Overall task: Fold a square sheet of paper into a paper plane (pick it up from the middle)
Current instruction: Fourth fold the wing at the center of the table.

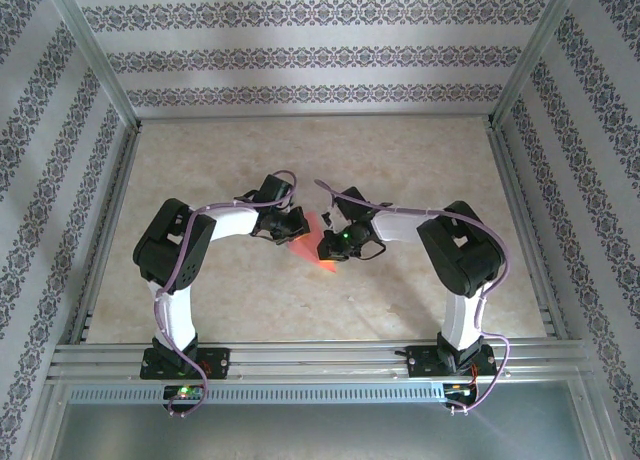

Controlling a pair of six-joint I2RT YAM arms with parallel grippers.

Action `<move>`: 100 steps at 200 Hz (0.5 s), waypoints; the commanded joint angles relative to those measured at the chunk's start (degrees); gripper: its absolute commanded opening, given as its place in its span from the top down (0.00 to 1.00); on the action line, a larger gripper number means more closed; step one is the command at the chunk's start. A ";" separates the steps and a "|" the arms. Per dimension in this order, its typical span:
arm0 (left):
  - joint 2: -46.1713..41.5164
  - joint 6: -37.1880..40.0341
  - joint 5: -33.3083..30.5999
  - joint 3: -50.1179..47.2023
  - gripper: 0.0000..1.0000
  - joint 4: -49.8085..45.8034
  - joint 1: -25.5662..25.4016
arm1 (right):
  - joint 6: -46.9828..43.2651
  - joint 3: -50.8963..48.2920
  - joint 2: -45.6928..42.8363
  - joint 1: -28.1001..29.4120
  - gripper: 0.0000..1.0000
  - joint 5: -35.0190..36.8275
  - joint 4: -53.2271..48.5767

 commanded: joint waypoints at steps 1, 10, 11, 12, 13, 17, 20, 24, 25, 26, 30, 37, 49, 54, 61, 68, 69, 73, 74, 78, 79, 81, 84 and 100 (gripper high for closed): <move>4.75 -0.45 -7.89 -0.94 0.94 -8.13 -0.26 | -1.62 -4.05 -1.54 -0.02 0.90 -0.38 -4.77; 4.92 -0.51 -7.88 -0.97 0.94 -8.16 -0.27 | -1.71 -4.63 -2.09 -0.03 0.90 -0.67 -4.87; 4.94 -0.51 -7.88 -0.95 0.95 -8.19 -0.26 | -1.71 -4.72 -2.13 -0.03 0.90 -0.68 -4.89; 4.94 -0.51 -7.88 -0.95 0.95 -8.20 -0.26 | -1.71 -4.76 -2.19 -0.08 0.90 -0.69 -4.89; 4.94 -0.51 -7.88 -0.94 0.95 -8.21 -0.26 | -1.71 -4.78 -2.22 -0.10 0.90 -0.69 -4.89; 4.95 -0.58 -7.97 -1.05 0.95 -8.24 -0.30 | -1.71 -5.07 -2.46 -0.11 0.90 -0.70 -4.90; 4.93 -0.56 -8.09 -1.09 0.95 -8.30 -0.27 | -1.71 -5.26 -2.65 -0.15 0.90 -0.63 -4.89; 4.95 -0.44 -8.14 -1.10 0.95 -8.35 -0.28 | -1.71 -5.52 -2.84 -0.12 0.90 -0.61 -4.83; 4.95 -0.48 -8.14 -1.06 0.95 -8.37 -0.27 | -1.71 -5.56 -2.90 -0.12 0.90 -0.61 -4.86; 4.95 -0.49 -8.19 -1.09 0.95 -8.38 -0.26 | -1.71 -5.62 -2.93 -0.12 0.90 -0.61 -4.88; 4.95 -0.43 -8.23 -1.09 0.95 -8.47 -0.22 | -1.67 -5.87 -3.01 -0.20 0.90 -0.61 -4.90; 4.95 -0.41 -8.31 -1.05 0.95 -8.57 -0.28 | -1.72 -6.26 -3.33 -0.29 0.90 -0.48 -4.98; 4.95 -0.23 -8.31 -1.08 0.95 -8.64 -0.30 | -1.74 -7.26 -3.66 -0.53 0.90 -0.35 -4.81; 4.95 -0.24 -8.32 -0.94 0.95 -8.65 -0.25 | -1.79 -7.66 -3.87 -0.56 0.90 -0.26 -4.76; 5.00 -0.14 -8.25 -0.99 0.95 -8.66 -0.26 | -1.79 -8.30 -4.16 -0.74 0.90 -0.17 -4.75; 5.03 -0.07 -8.21 -0.94 0.95 -8.66 -0.25 | -1.83 -9.01 -4.49 -0.86 0.90 -0.09 -4.67; 5.04 -0.07 -8.18 -0.94 0.95 -8.66 -0.25 | -1.85 -9.11 -4.56 -0.89 0.90 -0.09 -4.69; 5.04 -0.06 -8.14 -0.87 0.95 -8.66 -0.29 | -1.88 -9.46 -4.79 -0.97 0.90 0.00 -4.69; 5.04 -0.02 -8.14 -0.90 0.95 -8.66 -0.27 | -1.88 -9.51 -4.84 -0.98 0.90 0.00 -4.70; 5.04 -0.04 -8.15 -0.86 0.95 -8.66 -0.30 | -1.86 -9.98 -5.16 -1.04 0.90 -0.04 -4.68; 5.04 -0.06 -8.15 -0.90 0.95 -8.66 -0.28 | -1.87 -10.07 -5.24 -1.06 0.90 -0.02 -4.70; 5.10 0.02 -8.10 -0.79 0.95 -8.66 -0.24 | -1.90 -10.30 -5.35 -1.08 0.90 -0.07 -4.58; 5.12 0.02 -8.02 -0.76 0.95 -8.66 -0.26 | -1.96 -10.59 -5.60 -1.09 0.90 -0.01 -4.63; 5.08 0.32 -8.01 -0.55 0.95 -8.65 -0.28 | -2.10 -11.85 -6.53 -1.17 0.90 0.01 -4.73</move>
